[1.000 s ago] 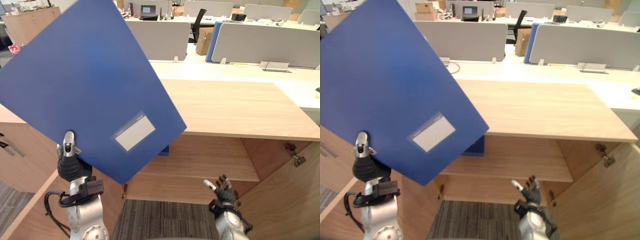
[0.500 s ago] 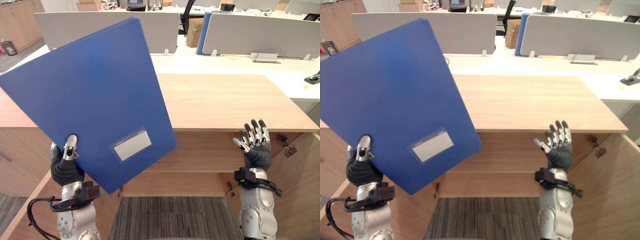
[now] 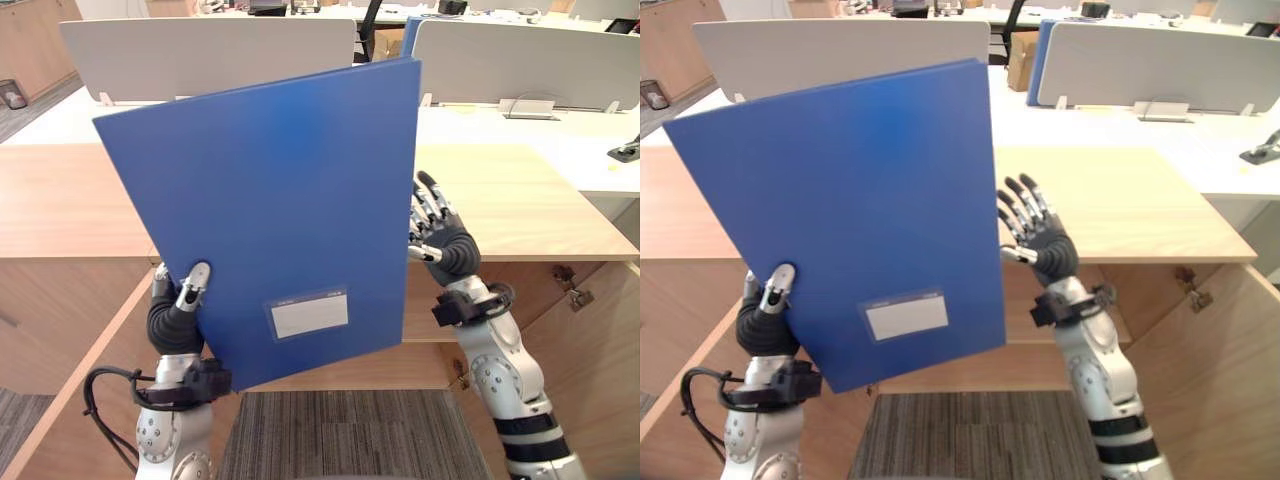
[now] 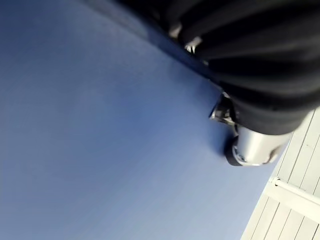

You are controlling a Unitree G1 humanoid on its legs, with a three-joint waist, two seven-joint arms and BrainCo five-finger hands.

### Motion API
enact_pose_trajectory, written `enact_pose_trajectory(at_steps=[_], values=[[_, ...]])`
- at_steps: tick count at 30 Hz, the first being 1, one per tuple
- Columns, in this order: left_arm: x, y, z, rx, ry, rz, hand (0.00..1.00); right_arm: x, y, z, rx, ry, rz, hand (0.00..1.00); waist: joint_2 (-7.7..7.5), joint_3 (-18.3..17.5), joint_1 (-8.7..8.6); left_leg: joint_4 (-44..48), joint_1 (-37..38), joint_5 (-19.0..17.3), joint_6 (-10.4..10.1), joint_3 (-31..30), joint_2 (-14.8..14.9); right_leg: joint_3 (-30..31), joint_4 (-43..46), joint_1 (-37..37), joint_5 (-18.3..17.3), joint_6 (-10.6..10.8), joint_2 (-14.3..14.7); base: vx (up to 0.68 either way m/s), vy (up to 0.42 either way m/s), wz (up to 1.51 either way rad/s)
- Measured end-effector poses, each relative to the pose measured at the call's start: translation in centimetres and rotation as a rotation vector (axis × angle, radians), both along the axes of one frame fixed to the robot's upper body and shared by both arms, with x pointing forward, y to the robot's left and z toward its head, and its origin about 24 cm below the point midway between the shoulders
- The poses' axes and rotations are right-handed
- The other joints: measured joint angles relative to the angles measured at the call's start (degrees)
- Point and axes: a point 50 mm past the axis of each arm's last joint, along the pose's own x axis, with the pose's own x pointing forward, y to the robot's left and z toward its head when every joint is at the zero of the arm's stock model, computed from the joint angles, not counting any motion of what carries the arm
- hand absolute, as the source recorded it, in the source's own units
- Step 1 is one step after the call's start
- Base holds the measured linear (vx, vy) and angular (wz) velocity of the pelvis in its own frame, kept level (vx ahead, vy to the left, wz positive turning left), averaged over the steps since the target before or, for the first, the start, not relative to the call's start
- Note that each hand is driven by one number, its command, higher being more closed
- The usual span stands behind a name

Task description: Walk over to the cabinet, pick up the folder, carry it to the office cabinet, place the folder inside the office cabinet, then close the office cabinet door

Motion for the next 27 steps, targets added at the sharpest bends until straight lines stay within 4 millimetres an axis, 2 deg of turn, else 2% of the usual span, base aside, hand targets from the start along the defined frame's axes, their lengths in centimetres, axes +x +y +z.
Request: enact_pose_trajectory(at_steps=[2,5,6,11,16,21,27], values=[[-0.2,0.1,0.0,-0.025,-0.012,0.004,1.0,0.7,1.3,1.2,-0.105,-0.024,0.129,0.0,0.02,0.0,0.13,0.0,-0.2,0.0,0.0,-0.1,0.0,0.0,-0.2,0.1,0.2,0.0,0.0,-0.04,0.01,0.01],[-0.2,-0.4,0.0,-0.03,-0.015,-0.043,1.0,0.8,3.9,2.5,-0.254,-0.066,0.34,0.0,0.03,0.0,0.14,0.1,-0.2,0.0,0.0,-0.1,0.0,0.0,-0.2,0.2,0.3,0.0,0.0,-0.04,0.005,0.01],[-0.3,-0.4,0.1,-0.026,-0.019,-0.046,1.0,0.8,4.2,2.7,-0.286,-0.071,0.369,0.0,0.04,0.0,0.17,0.1,-0.2,0.0,0.0,-0.1,0.0,0.0,-0.2,0.2,0.3,0.0,0.0,0.0,0.0,0.0],[-0.5,-0.4,-0.1,-0.024,-0.008,-0.061,1.0,0.7,4.4,4.6,-0.377,-0.115,0.447,0.0,0.03,-0.1,0.9,0.1,-0.2,0.1,0.0,-0.4,-0.1,-0.3,-0.4,0.5,0.4,0.1,-0.1,-0.01,0.004,0.03],[-0.6,-0.9,-0.3,-0.026,0.0,-0.095,1.0,0.4,3.9,5.8,-0.421,-0.162,0.446,0.0,0.51,-0.7,0.95,0.1,-0.2,0.1,-0.1,-0.5,-0.1,-0.6,-1.5,1.0,0.8,0.1,0.0,0.0,0.0,0.02],[-0.4,-1.0,-1.1,-0.011,0.037,-0.095,1.0,0.4,3.7,5.7,-0.43,-0.159,0.44,0.0,1.47,-1.4,0.94,0.1,-0.2,0.2,-0.1,-0.5,0.0,-0.5,-1.5,1.0,0.9,0.0,0.1,0.0,0.0,0.0],[0.1,0.3,-2.3,0.206,0.114,0.01,1.0,0.2,3.7,4.3,-0.373,-0.105,0.434,0.0,1.86,-1.6,0.96,0.1,-0.2,0.4,-0.1,-0.5,0.0,-0.5,-1.5,1.1,1.0,0.0,0.1,-0.02,0.003,0.0]])
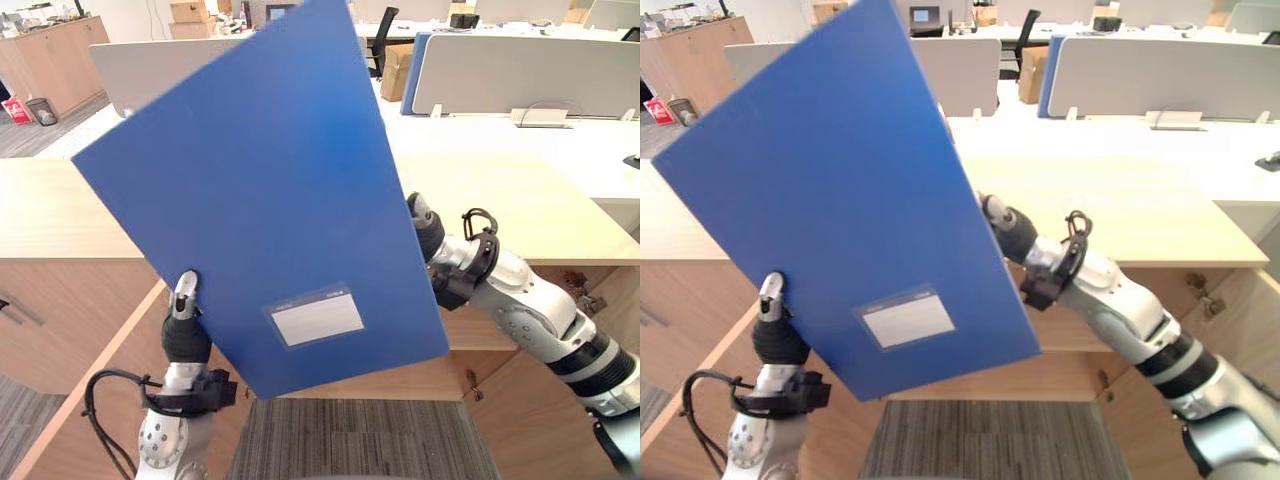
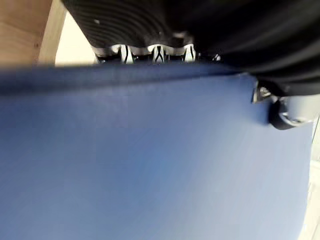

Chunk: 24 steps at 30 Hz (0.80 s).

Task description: Walk over to the cabinet, pick up the folder, carry it to the office cabinet, place the folder inside the office cabinet, then close the office cabinet door

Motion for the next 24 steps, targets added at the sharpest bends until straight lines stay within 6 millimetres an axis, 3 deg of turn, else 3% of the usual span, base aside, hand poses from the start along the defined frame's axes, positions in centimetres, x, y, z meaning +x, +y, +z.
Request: enact_pose_trajectory(at_steps=[3,12,24], values=[[0.3,0.8,-0.7,0.108,0.047,0.049,1.0,-0.1,0.6,-0.7,0.072,0.037,0.005,0.0,0.06,0.0,0.0,0.0,0.0,0.1,0.0,0.0,0.0,0.0,0.0,0.0,0.1,-0.1,0.0,-0.04,0.008,0.0],[0.5,2.3,-0.8,0.186,0.063,0.143,1.0,0.4,1.2,-1.8,0.129,0.093,-0.009,0.0,0.04,0.0,0.15,-0.1,0.0,0.1,0.0,-0.1,0.0,0.0,0.0,0.0,0.2,-0.2,0.0,-0.02,0.005,0.0],[0.5,2.5,-1.1,0.198,0.075,0.179,1.0,1.0,0.7,-2.2,0.018,0.039,-0.085,0.0,-0.33,0.2,0.27,-0.3,-0.1,0.1,0.0,-0.1,0.0,-0.1,-0.2,0.0,0.2,-0.1,0.1,0.0,0.0,0.0]])
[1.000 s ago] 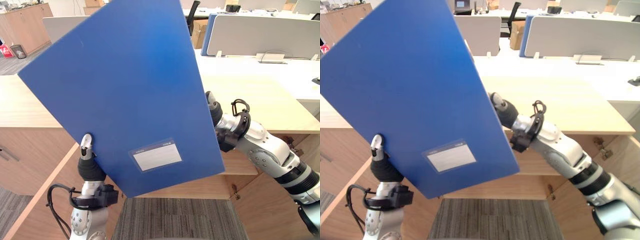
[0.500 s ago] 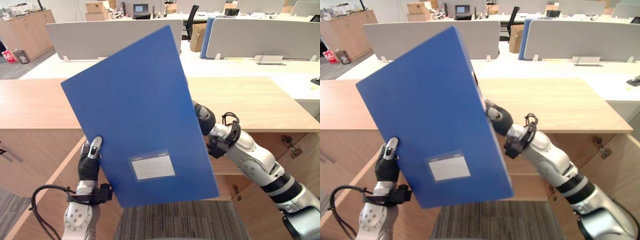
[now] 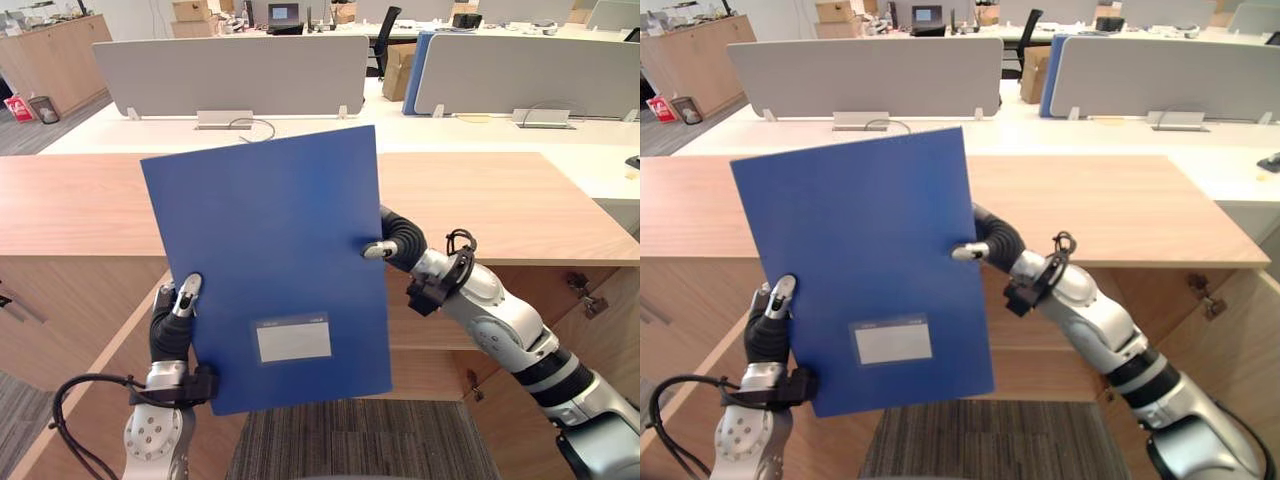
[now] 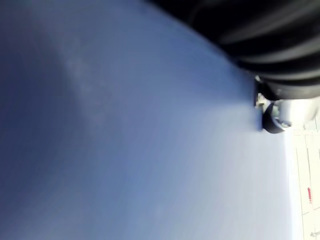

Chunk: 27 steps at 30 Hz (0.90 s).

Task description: Walk over to the cabinet, pick up the folder, carry it to the office cabinet, place the folder inside the office cabinet, then close the office cabinet door

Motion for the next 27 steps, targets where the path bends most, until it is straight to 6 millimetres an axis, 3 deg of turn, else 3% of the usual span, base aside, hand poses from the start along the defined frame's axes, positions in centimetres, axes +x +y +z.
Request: enact_pose_trajectory(at_steps=[3,4,12,18,19,27], values=[[0.0,0.0,0.0,0.0,0.001,0.0,1.0,0.2,-0.3,0.5,-0.054,-0.016,0.005,0.0,-0.3,0.2,0.16,0.0,0.0,0.0,0.0,-0.1,0.0,-0.1,0.0,0.0,0.0,0.0,0.0,0.0,0.0,0.0],[0.0,0.0,0.0,0.0,0.001,0.0,1.0,0.3,-0.4,0.7,-0.065,-0.022,0.005,1.0,-0.38,0.2,0.18,0.0,0.0,0.0,0.0,-0.1,0.0,-0.1,0.0,0.0,0.0,0.0,0.0,0.0,0.0,0.0],[0.0,0.5,-0.1,0.005,0.007,0.028,1.0,0.5,-0.5,0.6,-0.256,-0.038,0.03,1.0,-0.95,0.1,0.69,-0.1,-0.1,0.1,0.0,-0.2,0.0,-0.3,-0.3,0.1,0.0,0.0,0.0,0.0,0.0,0.0],[0.0,0.2,-0.4,0.022,0.034,0.018,1.0,1.4,-1.0,-2.2,-0.381,0.056,-0.004,1.0,-0.97,0.1,1.74,-0.1,-0.2,0.1,0.0,-0.5,0.0,-0.7,-0.5,0.2,0.1,0.0,0.0,0.0,0.0,0.01],[0.1,0.1,-0.5,0.022,0.04,0.012,0.0,1.5,-1.1,-2.6,-0.391,0.072,-0.009,1.0,-0.97,0.1,1.94,-0.1,-0.2,0.2,0.0,-0.5,0.0,-0.7,-0.5,0.2,0.1,0.0,0.0,0.0,0.0,0.0],[-0.3,-0.1,-1.1,-0.065,0.079,-0.01,0.0,2.5,-0.5,-3.6,-0.455,0.054,-0.041,1.0,-0.9,0.1,1.72,-0.1,-0.2,0.2,0.0,-0.5,0.0,-0.8,-0.6,0.2,0.1,0.0,0.0,0.0,0.0,0.0]])
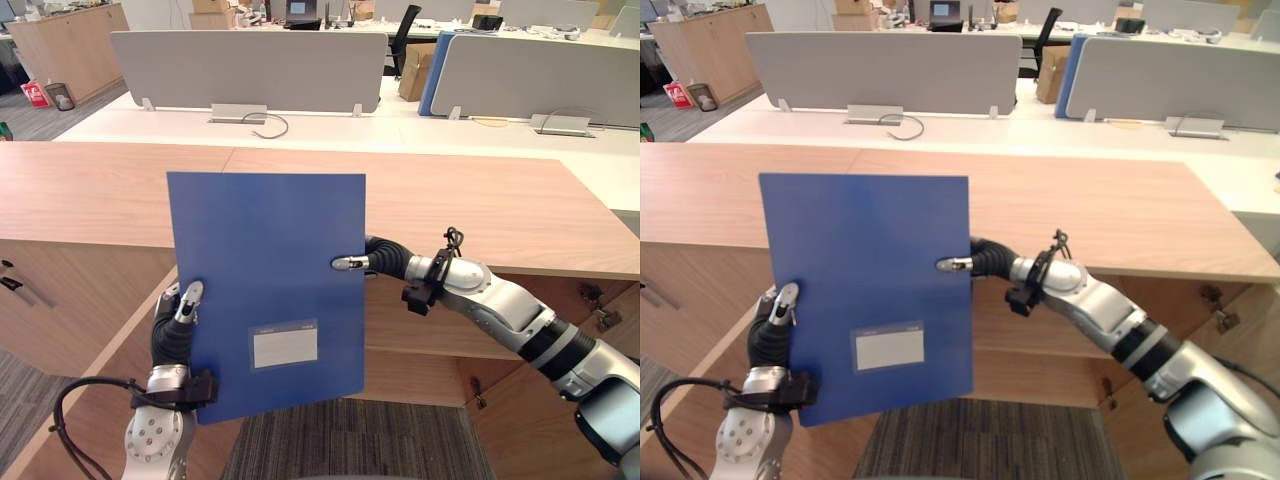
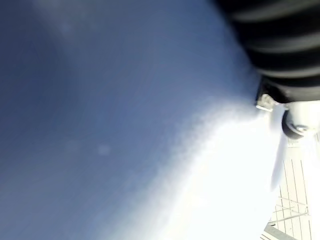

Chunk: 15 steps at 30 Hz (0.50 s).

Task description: Walk over to the cabinet, pick up the folder, carry it to the office cabinet, place the folder inside the office cabinet, then close the office cabinet door

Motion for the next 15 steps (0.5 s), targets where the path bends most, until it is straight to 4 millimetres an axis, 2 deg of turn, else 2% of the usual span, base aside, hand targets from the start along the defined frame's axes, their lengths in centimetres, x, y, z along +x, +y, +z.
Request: enact_pose_trajectory(at_steps=[4,6,8,9,10,12,15], values=[[-0.1,-0.8,-2.0,-0.204,0.077,-0.101,0.0,-0.1,0.0,1.2,0.047,-0.178,-0.084,1.0,0.16,-0.1,-0.04,0.0,0.0,0.0,0.0,0.1,0.0,0.0,0.0,-0.1,0.0,0.0,0.0,0.0,0.0,0.0],[-0.3,-1.3,-4.4,-0.317,0.176,-0.134,0.0,-0.6,0.2,1.6,0.058,-0.296,-0.143,1.0,0.22,-0.1,-0.49,0.0,0.0,0.0,0.0,0.2,0.0,0.1,0.0,-0.2,0.0,0.0,0.0,0.0,0.0,-0.02],[-1.2,-1.9,-8.1,-0.427,0.334,-0.156,0.0,-0.9,0.0,1.4,0.017,-0.41,-0.226,1.0,0.21,-0.1,-1.57,0.0,-0.1,0.0,0.0,0.5,0.0,0.5,0.1,-0.6,0.3,0.0,0.0,0.0,0.0,-0.09],[-1.5,-2.1,-9.0,-0.455,0.371,-0.152,0.0,-1.0,-0.3,1.2,0.015,-0.421,-0.253,1.0,0.19,-0.1,-1.58,0.0,-0.1,0.0,0.0,0.7,0.0,0.8,0.1,-0.8,0.4,0.0,0.0,-0.01,0.006,-0.17],[-2.3,-2.4,-11.1,-0.521,0.46,-0.126,0.0,-1.4,-1.2,0.7,0.01,-0.444,-0.326,1.0,0.2,-0.1,-1.62,0.0,-0.5,0.0,0.0,1.1,-0.1,1.4,0.1,-1.4,0.6,0.0,0.0,-0.02,0.011,-0.16],[-3.5,-2.3,-13.1,-0.564,0.553,-0.091,0.0,-2.0,-2.1,0.3,-0.017,-0.479,-0.392,1.0,0.2,-0.1,-1.95,0.0,-0.8,0.0,0.0,1.4,-0.1,1.6,0.1,-1.8,0.9,0.0,0.0,-0.03,0.018,-0.1],[-6.5,-1.2,-16.9,-0.603,0.733,0.03,0.0,-3.1,-3.8,-0.4,-0.111,-0.569,-0.483,1.0,0.2,-0.1,-2.72,0.0,-0.8,-0.1,0.0,2.0,-0.1,2.2,0.1,-2.3,1.1,0.0,0.1,-0.03,0.017,-0.1]])
